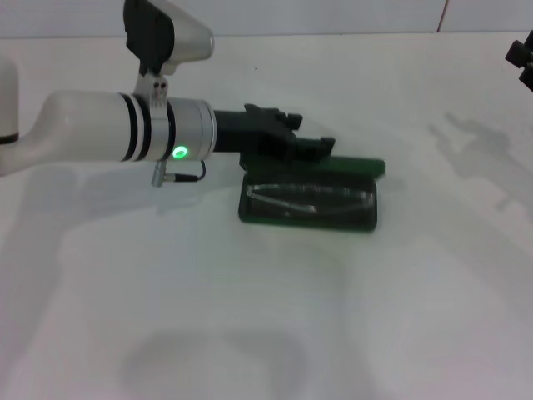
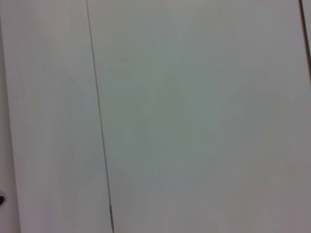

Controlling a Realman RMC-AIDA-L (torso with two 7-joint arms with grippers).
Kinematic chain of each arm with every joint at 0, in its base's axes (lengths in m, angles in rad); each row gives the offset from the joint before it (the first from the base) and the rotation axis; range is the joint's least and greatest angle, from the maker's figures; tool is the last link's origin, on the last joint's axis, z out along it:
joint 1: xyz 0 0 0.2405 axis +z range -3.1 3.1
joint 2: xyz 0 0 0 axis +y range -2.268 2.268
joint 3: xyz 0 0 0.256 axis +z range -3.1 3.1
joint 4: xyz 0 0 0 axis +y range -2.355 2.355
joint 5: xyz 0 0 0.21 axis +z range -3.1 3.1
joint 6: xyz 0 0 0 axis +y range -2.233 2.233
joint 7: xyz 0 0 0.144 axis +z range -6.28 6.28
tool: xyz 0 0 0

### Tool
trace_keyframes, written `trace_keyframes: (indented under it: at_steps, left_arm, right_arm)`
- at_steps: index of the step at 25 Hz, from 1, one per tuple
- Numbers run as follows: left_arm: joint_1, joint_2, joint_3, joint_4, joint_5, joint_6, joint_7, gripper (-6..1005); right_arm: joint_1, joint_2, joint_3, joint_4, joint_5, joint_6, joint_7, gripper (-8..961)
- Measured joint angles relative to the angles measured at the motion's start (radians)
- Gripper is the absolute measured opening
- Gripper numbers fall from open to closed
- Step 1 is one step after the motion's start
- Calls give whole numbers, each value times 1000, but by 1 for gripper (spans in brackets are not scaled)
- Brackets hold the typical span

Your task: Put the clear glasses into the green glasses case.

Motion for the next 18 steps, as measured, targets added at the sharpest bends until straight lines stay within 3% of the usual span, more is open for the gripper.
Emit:
trace_keyframes:
  at_steps: [18]
  left_arm:
    - [88,-1,0,25,-3,42,121,773]
  right_arm:
    - [14,1,-11,-3,-17,5,-3,425]
